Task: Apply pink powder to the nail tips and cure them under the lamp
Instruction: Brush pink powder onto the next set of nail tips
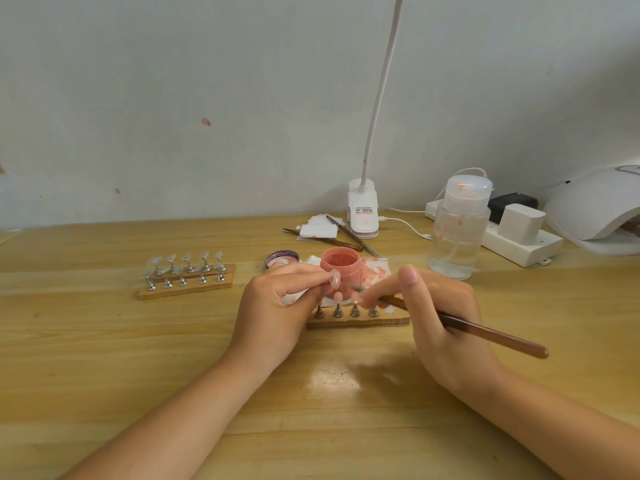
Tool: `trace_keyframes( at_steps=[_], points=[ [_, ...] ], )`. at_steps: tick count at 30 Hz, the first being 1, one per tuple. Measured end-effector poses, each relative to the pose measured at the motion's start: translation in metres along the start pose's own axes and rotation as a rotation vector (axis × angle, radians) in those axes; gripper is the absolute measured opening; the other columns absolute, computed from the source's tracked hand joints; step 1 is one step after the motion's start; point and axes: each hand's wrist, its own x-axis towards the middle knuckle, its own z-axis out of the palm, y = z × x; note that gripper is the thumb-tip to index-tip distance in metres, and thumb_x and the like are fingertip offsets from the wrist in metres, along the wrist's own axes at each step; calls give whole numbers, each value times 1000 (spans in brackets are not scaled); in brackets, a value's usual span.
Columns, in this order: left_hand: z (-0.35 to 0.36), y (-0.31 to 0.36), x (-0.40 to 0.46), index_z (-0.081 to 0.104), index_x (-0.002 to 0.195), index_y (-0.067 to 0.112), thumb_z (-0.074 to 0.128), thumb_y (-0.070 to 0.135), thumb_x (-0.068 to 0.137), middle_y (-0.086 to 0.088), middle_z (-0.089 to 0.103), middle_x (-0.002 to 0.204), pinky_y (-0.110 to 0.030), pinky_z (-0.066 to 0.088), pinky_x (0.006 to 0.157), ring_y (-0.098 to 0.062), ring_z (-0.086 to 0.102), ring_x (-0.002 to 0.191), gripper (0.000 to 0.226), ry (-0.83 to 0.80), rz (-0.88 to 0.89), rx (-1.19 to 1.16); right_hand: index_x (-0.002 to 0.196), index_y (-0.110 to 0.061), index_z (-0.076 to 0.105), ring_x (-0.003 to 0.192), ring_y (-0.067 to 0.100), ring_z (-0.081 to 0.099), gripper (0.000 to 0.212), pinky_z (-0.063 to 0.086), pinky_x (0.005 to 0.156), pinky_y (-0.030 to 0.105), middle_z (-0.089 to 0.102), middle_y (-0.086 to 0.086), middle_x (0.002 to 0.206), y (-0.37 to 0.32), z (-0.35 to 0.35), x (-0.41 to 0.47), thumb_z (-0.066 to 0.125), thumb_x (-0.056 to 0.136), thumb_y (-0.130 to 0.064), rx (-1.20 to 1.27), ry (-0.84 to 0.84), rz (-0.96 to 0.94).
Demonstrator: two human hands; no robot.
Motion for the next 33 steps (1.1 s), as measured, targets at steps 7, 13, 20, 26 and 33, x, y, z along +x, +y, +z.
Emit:
trace_keyframes(
  at_steps=[7,13,20,26,33],
  points=[
    [1,2,0,69,90,21,68,7,75,23,64,79,-5,40,74,7,59,79,21,5,36,-6,73,-18,70,67,5,63,47,47,65,15,67,-4,67,-1,1,-1,32,95,-35,59,5,28],
    [0,1,0,70,91,20,67,-1,76,18,65,80,-7,41,74,6,58,80,26,-40,73,18,74,-20,70,67,4,62,45,46,63,16,68,-6,69,-1,3,-1,34,93,-37,69,-26,77],
    [0,1,0,71,89,19,68,1,76,19,64,79,-7,41,72,4,57,79,22,-34,75,30,79,-22,70,74,2,62,41,46,68,17,67,-12,74,0,3,0,35,95,-35,8,-31,39],
    [0,5,0,68,91,23,66,2,76,20,62,79,-4,38,73,10,53,82,26,-32,99,58,81,-25,68,76,-1,61,41,45,68,14,64,-19,77,0,2,1,31,96,-36,-57,-19,-28],
    [0,4,0,68,92,24,69,-2,74,21,60,80,-4,35,75,10,50,85,32,-28,75,123,81,-21,69,73,-1,61,47,45,67,14,64,-17,74,3,1,1,29,97,-40,-68,-8,-73]
  ],
)
